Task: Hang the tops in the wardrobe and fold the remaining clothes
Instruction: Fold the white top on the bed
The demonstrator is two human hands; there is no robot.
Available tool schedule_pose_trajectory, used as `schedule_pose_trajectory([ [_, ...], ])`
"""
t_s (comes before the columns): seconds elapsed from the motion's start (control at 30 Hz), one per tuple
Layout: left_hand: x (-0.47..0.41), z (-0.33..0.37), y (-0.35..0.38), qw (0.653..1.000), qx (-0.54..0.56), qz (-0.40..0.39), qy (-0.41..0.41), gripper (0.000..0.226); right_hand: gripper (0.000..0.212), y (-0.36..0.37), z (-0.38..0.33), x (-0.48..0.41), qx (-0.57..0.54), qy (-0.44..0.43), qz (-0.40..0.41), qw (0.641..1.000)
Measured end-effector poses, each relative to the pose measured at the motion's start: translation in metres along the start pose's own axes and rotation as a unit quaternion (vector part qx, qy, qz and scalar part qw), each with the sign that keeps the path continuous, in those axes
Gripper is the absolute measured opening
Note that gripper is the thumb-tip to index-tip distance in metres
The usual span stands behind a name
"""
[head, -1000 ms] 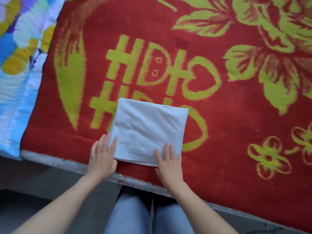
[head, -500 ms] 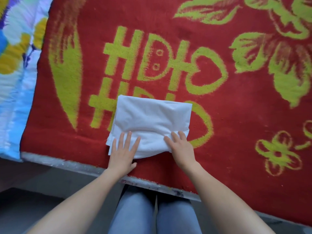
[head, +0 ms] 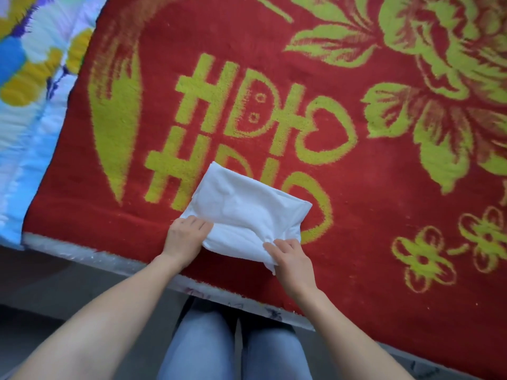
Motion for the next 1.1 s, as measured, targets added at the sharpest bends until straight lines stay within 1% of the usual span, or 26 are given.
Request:
schedule_pose_trajectory([
  [0.07, 0.003, 0.006, -0.015, 1.0, -0.003, 0.007, 0.002, 0.029, 0.051, -0.012, -0.003, 0.002, -0.005, -0.006, -0.002, 1.0],
  [0.17, 0.013, 0.012, -0.041, 0.999, -0.019, 0.047, 0.002, 0.029, 0.049, -0.032, -0.012, 0.003, 0.013, -0.022, -0.03, 0.999],
  [0.33, 0.05, 0.009, -0.109, 0.993, -0.052, 0.08, -0.068, 0.029, 0.043, -0.077, -0.05, 0.004, 0.006, -0.098, -0.063, 0.993],
  [0.43, 0.101, 0.002, -0.146, 0.982, -0.082, 0.101, -0.14, 0.031, 0.042, -0.092, -0.097, -0.005, 0.049, -0.197, -0.068, 0.977],
  [0.5, 0.157, 0.002, -0.176, 0.963, -0.101, 0.111, -0.223, 0.031, 0.041, -0.1, -0.147, -0.003, 0.077, -0.301, -0.069, 0.948],
  [0.53, 0.187, 0.003, -0.186, 0.952, -0.107, 0.108, -0.265, 0.032, 0.041, -0.102, -0.171, -0.001, 0.083, -0.34, -0.065, 0.935],
  [0.6, 0.254, 0.009, -0.209, 0.918, -0.121, 0.102, -0.363, 0.035, 0.046, -0.102, -0.229, 0.013, 0.094, -0.41, -0.076, 0.904],
  [0.67, 0.317, 0.025, -0.227, 0.877, -0.132, 0.094, -0.452, 0.036, 0.051, -0.102, -0.287, 0.037, 0.095, -0.496, -0.081, 0.859],
  [0.7, 0.354, 0.037, -0.239, 0.851, -0.136, 0.097, -0.498, 0.034, 0.051, -0.102, -0.321, 0.056, 0.102, -0.537, -0.086, 0.833],
  [0.73, 0.381, 0.05, -0.251, 0.83, -0.126, 0.1, -0.534, 0.027, 0.048, -0.104, -0.346, 0.071, 0.104, -0.576, -0.074, 0.808],
  [0.77, 0.41, 0.063, -0.265, 0.803, -0.144, 0.12, -0.566, 0.014, 0.047, -0.107, -0.374, 0.091, 0.093, -0.614, -0.078, 0.78],
  [0.8, 0.434, 0.072, -0.268, 0.782, -0.135, 0.123, -0.596, 0.016, 0.048, -0.108, -0.394, 0.11, 0.093, -0.644, -0.088, 0.755],
  [0.83, 0.471, 0.085, -0.268, 0.759, -0.121, 0.105, -0.631, 0.031, 0.048, -0.104, -0.421, 0.138, 0.092, -0.669, -0.082, 0.733],
  [0.87, 0.501, 0.097, -0.275, 0.73, -0.119, 0.119, -0.662, 0.039, 0.046, -0.095, -0.442, 0.159, 0.095, -0.684, -0.099, 0.716],
  [0.9, 0.514, 0.102, -0.283, 0.717, -0.12, 0.134, -0.673, 0.039, 0.045, -0.094, -0.454, 0.17, 0.11, -0.692, -0.1, 0.706],
  [0.93, 0.54, 0.115, -0.291, 0.701, -0.135, 0.131, -0.688, 0.034, 0.046, -0.088, -0.475, 0.192, 0.113, -0.71, -0.112, 0.686],
  [0.97, 0.555, 0.124, -0.296, 0.69, -0.143, 0.126, -0.699, 0.022, 0.048, -0.082, -0.487, 0.203, 0.127, -0.719, -0.112, 0.674],
  [1.0, 0.574, 0.135, -0.301, 0.681, -0.154, 0.133, -0.704, 0.01, 0.048, -0.077, -0.502, 0.219, 0.142, -0.732, -0.096, 0.66],
  [1.03, 0.591, 0.141, -0.299, 0.675, -0.154, 0.131, -0.71, 0.014, 0.047, -0.071, -0.515, 0.233, 0.154, -0.74, -0.091, 0.649],
  [1.07, 0.608, 0.146, -0.292, 0.671, -0.15, 0.128, -0.715, 0.025, 0.047, -0.063, -0.525, 0.248, 0.164, -0.746, -0.089, 0.639],
  [1.1, 0.631, 0.155, -0.284, 0.657, -0.161, 0.134, -0.725, 0.032, 0.046, -0.051, -0.538, 0.266, 0.173, -0.751, -0.094, 0.63],
])
Point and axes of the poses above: each hand's wrist, its own x-axis away from the middle knuckle, its own y-axis out of the palm, z = x × y, the point moved 7 cm from there along -x, towards the middle knuckle, and after that the axes turned 2 degrees about x, right-handed, at the moved point
